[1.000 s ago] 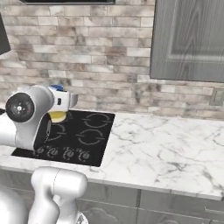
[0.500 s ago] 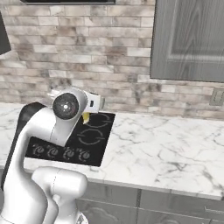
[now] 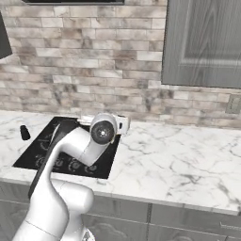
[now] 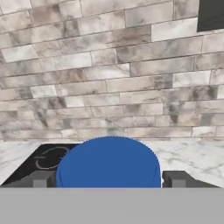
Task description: Collect the paprika, mayonnaise, and shaker from the cabinet and place them next to the stove.
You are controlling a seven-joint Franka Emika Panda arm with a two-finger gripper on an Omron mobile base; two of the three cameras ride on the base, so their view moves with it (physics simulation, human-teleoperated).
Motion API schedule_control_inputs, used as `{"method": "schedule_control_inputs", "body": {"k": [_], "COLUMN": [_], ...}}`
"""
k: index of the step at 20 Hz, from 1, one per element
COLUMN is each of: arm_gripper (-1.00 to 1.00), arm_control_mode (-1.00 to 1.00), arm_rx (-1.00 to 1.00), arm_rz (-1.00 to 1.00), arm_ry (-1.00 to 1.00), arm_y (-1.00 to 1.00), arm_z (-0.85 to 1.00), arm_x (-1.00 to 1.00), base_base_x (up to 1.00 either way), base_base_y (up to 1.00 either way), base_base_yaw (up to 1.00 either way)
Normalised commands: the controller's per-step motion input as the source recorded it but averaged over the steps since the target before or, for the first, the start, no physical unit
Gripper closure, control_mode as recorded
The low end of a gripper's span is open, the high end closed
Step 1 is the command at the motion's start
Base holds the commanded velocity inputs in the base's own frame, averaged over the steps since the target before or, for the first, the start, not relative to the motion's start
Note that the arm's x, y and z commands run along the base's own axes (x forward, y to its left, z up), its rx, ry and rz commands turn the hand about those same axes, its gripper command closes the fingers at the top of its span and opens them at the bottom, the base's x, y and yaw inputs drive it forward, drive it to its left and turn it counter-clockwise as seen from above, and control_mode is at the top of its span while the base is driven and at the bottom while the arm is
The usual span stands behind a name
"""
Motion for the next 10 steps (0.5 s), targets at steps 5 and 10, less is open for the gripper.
{"method": "schedule_control_inputs", "body": {"k": [5,10], "arm_gripper": [1.00,1.00], "arm_control_mode": [-1.00,-1.00], "arm_rx": [-0.15,-0.12], "arm_rz": [0.11,0.13], "arm_ry": [0.00,0.00], "arm_y": [-0.20,-0.28], "arm_z": [-0.58,-0.52], "arm_x": [0.61,0.61], "base_base_x": [0.00,0.00], "base_base_y": [0.00,0.00], "base_base_yaw": [0.00,0.00]}}
